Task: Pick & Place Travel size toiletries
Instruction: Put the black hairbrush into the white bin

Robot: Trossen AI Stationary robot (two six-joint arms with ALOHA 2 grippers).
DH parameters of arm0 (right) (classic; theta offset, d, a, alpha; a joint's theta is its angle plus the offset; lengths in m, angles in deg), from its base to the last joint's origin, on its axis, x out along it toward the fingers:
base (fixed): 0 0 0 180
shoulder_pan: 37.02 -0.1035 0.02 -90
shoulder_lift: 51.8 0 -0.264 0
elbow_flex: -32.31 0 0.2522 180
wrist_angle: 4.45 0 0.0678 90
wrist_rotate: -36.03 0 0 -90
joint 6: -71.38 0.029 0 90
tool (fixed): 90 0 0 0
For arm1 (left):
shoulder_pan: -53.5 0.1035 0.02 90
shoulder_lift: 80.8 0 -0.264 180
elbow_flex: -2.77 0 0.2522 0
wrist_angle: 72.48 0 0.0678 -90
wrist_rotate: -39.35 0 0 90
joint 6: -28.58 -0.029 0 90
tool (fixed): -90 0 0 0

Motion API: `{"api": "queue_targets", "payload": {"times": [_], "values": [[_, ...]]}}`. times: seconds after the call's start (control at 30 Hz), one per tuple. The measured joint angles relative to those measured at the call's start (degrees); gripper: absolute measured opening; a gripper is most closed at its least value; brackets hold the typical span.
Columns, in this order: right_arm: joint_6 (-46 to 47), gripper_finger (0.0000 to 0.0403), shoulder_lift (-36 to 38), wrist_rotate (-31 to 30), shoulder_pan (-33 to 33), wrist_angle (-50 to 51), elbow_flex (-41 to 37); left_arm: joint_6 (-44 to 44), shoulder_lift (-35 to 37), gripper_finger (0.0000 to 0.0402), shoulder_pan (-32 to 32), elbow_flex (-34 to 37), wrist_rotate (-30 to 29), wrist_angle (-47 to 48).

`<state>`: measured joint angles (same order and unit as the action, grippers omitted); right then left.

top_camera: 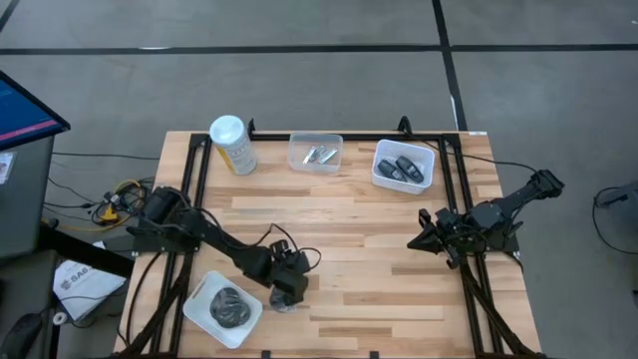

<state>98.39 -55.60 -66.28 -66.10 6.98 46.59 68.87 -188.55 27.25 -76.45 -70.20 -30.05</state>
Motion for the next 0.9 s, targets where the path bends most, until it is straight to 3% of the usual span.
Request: {"api": "queue_targets", "payload": {"times": [0.37, 0.77, 0.9], "values": [[0.0, 0.0, 0.0, 0.0, 0.0, 0.1, 0.0, 1.2, -1.5, 0.0228, 0.0, 0.7, 0.4, 0.0], [0.0, 0.0, 0.0, 0.0, 0.0, 0.0, 0.0, 0.9, -3.1, 0.0022, 0.3, 0.5, 3.4, 0.2], [0.0, 0.0, 0.0, 0.0, 0.0, 0.0, 0.0, 0.6, -1.5, 0.0004, 1.1, 0.8, 2.5, 0.9]]}}
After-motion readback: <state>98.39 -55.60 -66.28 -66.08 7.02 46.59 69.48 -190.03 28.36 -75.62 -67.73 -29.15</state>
